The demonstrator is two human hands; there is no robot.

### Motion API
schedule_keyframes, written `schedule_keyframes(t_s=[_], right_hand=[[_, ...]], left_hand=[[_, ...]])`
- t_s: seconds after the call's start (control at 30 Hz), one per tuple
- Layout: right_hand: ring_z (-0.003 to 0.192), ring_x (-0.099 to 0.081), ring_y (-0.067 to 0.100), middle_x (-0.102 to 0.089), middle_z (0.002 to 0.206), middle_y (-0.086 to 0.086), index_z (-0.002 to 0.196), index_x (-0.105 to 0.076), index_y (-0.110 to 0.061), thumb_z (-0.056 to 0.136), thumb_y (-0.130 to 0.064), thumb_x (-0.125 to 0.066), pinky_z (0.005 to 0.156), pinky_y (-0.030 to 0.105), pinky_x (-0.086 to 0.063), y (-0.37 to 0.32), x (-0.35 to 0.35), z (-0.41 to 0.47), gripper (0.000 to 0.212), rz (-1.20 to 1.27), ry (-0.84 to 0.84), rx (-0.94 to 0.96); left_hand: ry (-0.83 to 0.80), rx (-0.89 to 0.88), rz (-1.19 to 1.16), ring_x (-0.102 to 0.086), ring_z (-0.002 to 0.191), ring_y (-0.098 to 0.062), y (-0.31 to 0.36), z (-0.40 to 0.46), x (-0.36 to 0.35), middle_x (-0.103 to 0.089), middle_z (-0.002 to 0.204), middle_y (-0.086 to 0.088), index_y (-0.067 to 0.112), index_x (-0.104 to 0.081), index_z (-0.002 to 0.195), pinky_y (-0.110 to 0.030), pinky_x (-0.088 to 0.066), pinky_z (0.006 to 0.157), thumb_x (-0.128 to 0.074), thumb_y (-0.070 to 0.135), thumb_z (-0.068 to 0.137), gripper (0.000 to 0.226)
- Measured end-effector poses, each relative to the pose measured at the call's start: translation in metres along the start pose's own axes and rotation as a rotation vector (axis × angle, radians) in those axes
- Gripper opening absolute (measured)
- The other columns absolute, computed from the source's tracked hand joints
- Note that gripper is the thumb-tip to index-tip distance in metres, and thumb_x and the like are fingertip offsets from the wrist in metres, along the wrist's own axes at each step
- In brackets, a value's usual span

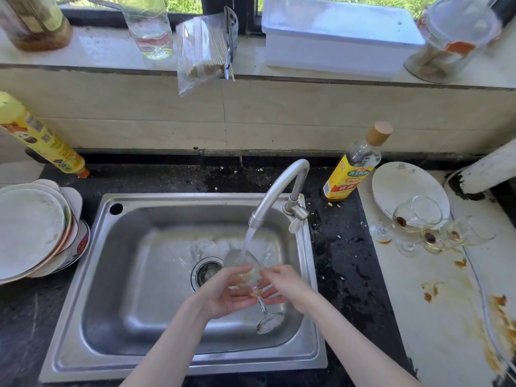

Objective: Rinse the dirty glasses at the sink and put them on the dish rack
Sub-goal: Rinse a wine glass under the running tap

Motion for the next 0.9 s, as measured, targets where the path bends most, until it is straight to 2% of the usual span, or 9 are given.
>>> schedule_keyframes(t_s=[0.13,0.2,0.27,0.4,0.53,0.7,0.9], right_hand=[[0.067,-0.061,0.015,-0.064,0.085,0.005,0.107,-0.060,-0.006,0.098,-0.029,-0.047,0.061,0.025,-0.056,-0.003,-0.002,-0.003,0.029,0.013,-0.013,0.008],[0.071,-0.063,0.015,-0.064,0.090,0.004,0.109,-0.060,-0.011,0.097,-0.028,-0.047,0.068,0.027,-0.057,-0.006,-0.005,-0.006,0.025,0.026,-0.031,0.035],[0.075,-0.064,0.014,-0.064,0.094,0.001,0.112,-0.059,-0.015,0.098,-0.025,-0.047,0.077,0.029,-0.057,-0.011,-0.007,-0.007,0.021,0.074,-0.047,0.076],[0.089,-0.065,0.016,-0.067,0.102,0.001,0.107,-0.059,-0.021,0.097,-0.017,-0.047,0.091,0.036,-0.053,-0.021,-0.010,-0.008,0.016,0.276,-0.079,0.173],[0.088,-0.066,0.011,-0.072,0.091,-0.006,0.103,-0.062,-0.021,0.094,-0.011,-0.051,0.094,0.036,-0.047,-0.030,-0.010,-0.011,0.018,0.432,-0.159,0.262],[0.093,-0.065,0.013,-0.069,0.101,0.002,0.102,-0.064,-0.018,0.089,-0.007,-0.054,0.091,0.030,-0.047,-0.032,-0.010,-0.009,0.020,0.463,-0.177,0.286],[0.098,-0.064,0.018,-0.067,0.106,0.007,0.106,-0.062,-0.014,0.089,-0.001,-0.051,0.095,0.034,-0.048,-0.030,-0.009,-0.008,0.025,0.520,-0.163,0.313]], left_hand=[[-0.001,-0.044,0.006,-0.068,0.075,-0.029,0.003,-0.002,0.000,-0.064,0.094,-0.021,-0.001,-0.057,0.105,-0.035,-0.058,0.066,-0.075,0.021,0.068,0.046],[0.015,-0.144,0.060,-0.066,0.081,-0.030,0.007,-0.004,-0.001,-0.066,0.092,-0.018,0.002,-0.063,0.103,-0.039,-0.056,0.079,-0.069,0.016,0.077,0.030],[0.028,-0.284,0.138,-0.067,0.085,-0.028,0.016,-0.009,-0.004,-0.068,0.091,-0.013,0.004,-0.065,0.104,-0.040,-0.054,0.085,-0.069,0.013,0.079,0.028],[0.126,-0.528,0.279,-0.069,0.089,-0.022,0.038,-0.021,-0.007,-0.068,0.103,-0.008,0.012,-0.057,0.112,-0.031,-0.055,0.079,-0.078,0.013,0.072,0.045],[0.165,-0.711,0.444,-0.063,0.096,-0.014,0.050,-0.031,-0.007,-0.061,0.110,-0.001,0.020,-0.052,0.119,-0.012,-0.049,0.062,-0.077,0.001,0.070,0.059],[0.140,-0.820,0.466,-0.062,0.099,-0.015,0.048,-0.028,-0.005,-0.062,0.111,0.002,0.029,-0.051,0.109,-0.022,-0.051,0.069,-0.074,-0.008,0.068,0.060],[0.142,-0.896,0.534,-0.061,0.093,-0.013,0.048,-0.028,-0.008,-0.061,0.107,0.004,0.027,-0.050,0.109,-0.016,-0.050,0.070,-0.073,-0.012,0.066,0.061]])
Point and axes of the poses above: each hand's wrist, its own z-axis towards the middle knuckle, its own x-axis out of the back of the hand, y = z × x, the point moved 5 cm from there along z, towards the middle knuckle
